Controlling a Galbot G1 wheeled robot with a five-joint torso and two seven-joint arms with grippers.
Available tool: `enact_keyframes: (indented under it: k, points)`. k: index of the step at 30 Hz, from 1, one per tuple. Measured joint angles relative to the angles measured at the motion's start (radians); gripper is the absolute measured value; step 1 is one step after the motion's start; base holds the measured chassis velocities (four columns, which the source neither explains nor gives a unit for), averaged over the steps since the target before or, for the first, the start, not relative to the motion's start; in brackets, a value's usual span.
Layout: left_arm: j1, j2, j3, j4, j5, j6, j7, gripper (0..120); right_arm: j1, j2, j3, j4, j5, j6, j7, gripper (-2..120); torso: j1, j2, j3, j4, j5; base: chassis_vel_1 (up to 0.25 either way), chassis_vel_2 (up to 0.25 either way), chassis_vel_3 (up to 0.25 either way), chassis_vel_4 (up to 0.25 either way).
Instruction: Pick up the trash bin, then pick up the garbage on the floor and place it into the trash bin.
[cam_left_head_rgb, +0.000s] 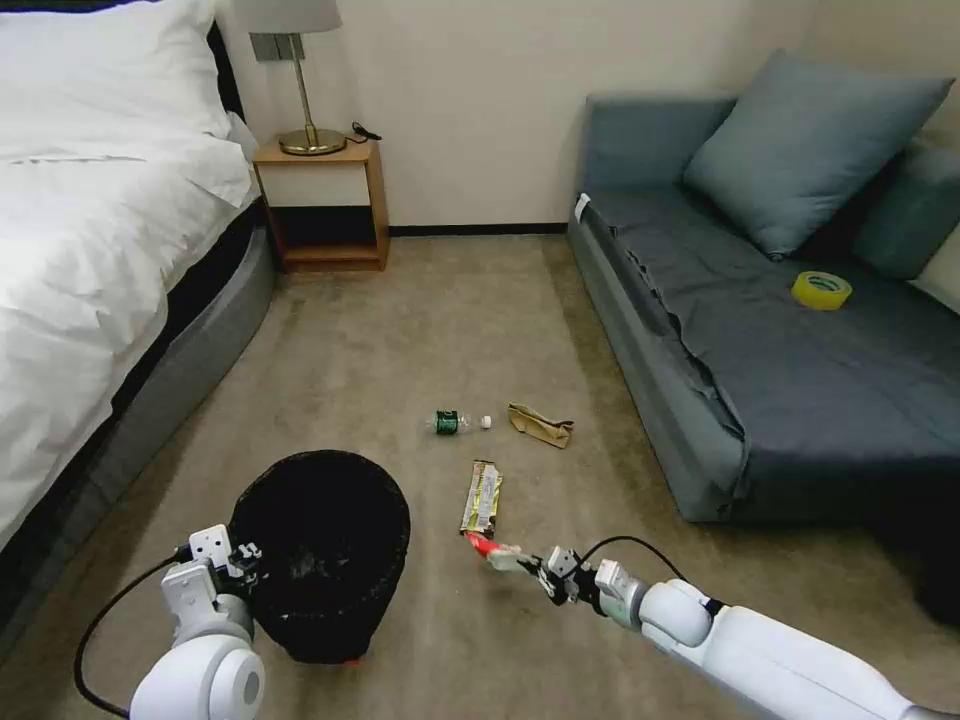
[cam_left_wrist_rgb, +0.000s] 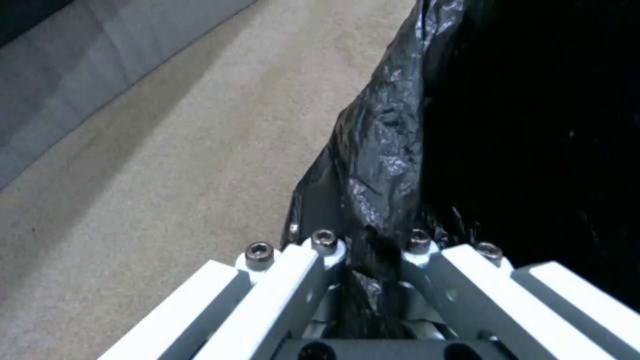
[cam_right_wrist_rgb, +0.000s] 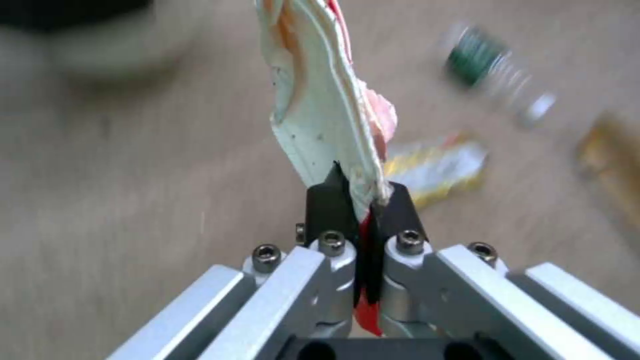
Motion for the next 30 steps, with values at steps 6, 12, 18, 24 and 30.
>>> enact_keyframes:
  k: [6, 12, 18, 24, 30]
  points:
    - [-0.003, -0.002, 0.012, 0.006, -0.003, 0.003, 0.001, 2, 0.069, -0.054, 0.021, 0.336, 0.129, -0.140, 0.120, 0, 0.000, 0.000, 0.000, 0.0002, -0.0002, 0.000, 0.000, 0.000, 0.000]
    - [-0.004, -0.010, 0.025, 0.005, -0.003, 0.009, 0.001, 2, 0.150, 0.003, -0.086, 0.450, 0.207, -0.215, 0.244, 0, 0.000, 0.000, 0.000, 0.0003, -0.0001, 0.000, 0.000, 0.000, 0.000]
    - [-0.001, -0.019, 0.034, -0.006, -0.001, 0.015, 0.002, 2, 0.268, 0.113, -0.305, 0.401, 0.246, -0.245, 0.347, 0, 0.000, 0.000, 0.000, 0.0003, 0.0000, 0.000, 0.000, 0.000, 0.000]
    - [0.002, -0.032, 0.041, -0.014, 0.004, 0.015, 0.004, 2, 0.313, 0.187, -0.380, 0.315, 0.247, -0.252, 0.394, 0, 0.000, 0.000, 0.000, 0.0003, 0.0000, 0.000, 0.000, 0.000, 0.000]
    - [0.002, -0.038, 0.042, -0.016, 0.007, 0.015, 0.006, 2, 0.316, 0.227, -0.405, 0.286, 0.257, -0.260, 0.414, 14, 0.000, 0.000, 0.000, 0.0001, 0.0001, 0.000, 0.000, 0.000, 0.000]
